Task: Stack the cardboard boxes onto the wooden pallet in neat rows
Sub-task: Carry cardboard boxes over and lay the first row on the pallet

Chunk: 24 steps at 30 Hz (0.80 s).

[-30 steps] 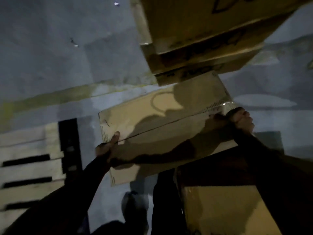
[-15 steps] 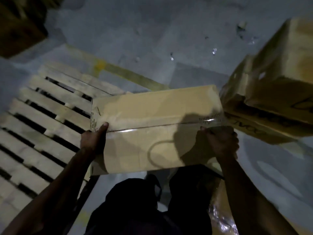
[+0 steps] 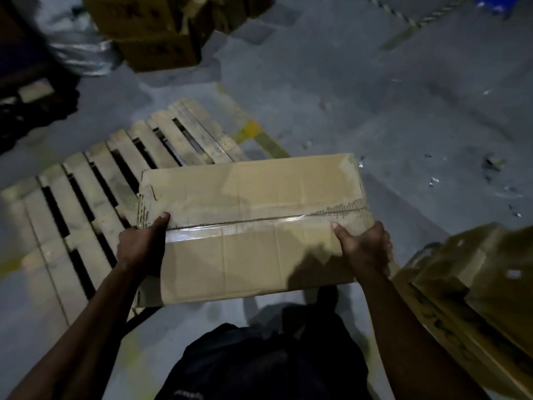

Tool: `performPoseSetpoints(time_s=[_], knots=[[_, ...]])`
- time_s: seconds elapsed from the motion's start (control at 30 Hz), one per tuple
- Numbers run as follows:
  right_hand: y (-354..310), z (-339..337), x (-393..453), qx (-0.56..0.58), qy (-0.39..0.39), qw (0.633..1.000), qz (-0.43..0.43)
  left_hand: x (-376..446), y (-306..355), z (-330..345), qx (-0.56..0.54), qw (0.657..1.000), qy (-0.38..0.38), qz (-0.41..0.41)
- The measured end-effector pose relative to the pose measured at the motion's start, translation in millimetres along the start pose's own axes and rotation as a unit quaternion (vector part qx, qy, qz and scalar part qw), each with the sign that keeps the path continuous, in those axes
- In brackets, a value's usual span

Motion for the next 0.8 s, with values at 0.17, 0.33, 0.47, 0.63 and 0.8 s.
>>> performPoseSetpoints(time_s=[0.17, 0.33, 0.47, 0.63, 0.8], knots=[[-54, 0, 92, -0.033, -0.043, 0.997, -0.048, -7, 23, 40, -0.057, 0.996, 0.058, -0.026], [-118, -21, 186, -0.041, -0.077, 0.989, -0.12, -15, 59, 91, -0.102, 0.985, 0.125, -0.058], [-186, -39, 246, -0.063, -0.093, 0.977, -0.18, -29, 98, 125, -0.135, 0.977, 0.147, -0.069], [-266, -36, 302, -0.109, -0.106, 0.961, -0.23, -20, 127, 160, -0.188, 0.962, 0.181, -0.081], [-333, 8, 365, -0.135, -0.144, 0.944, -0.265, 18, 152, 194, -0.221, 0.942, 0.225, -0.116]])
Point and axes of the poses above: each hand's wrist, its own x-axis towards the middle knuckle, its own z-axis out of the palm, y = z × x, the point moved 7 cm from there along x, towards the middle knuckle, and after that the axes turned 8 degrees about -y, right-handed, at the moved point
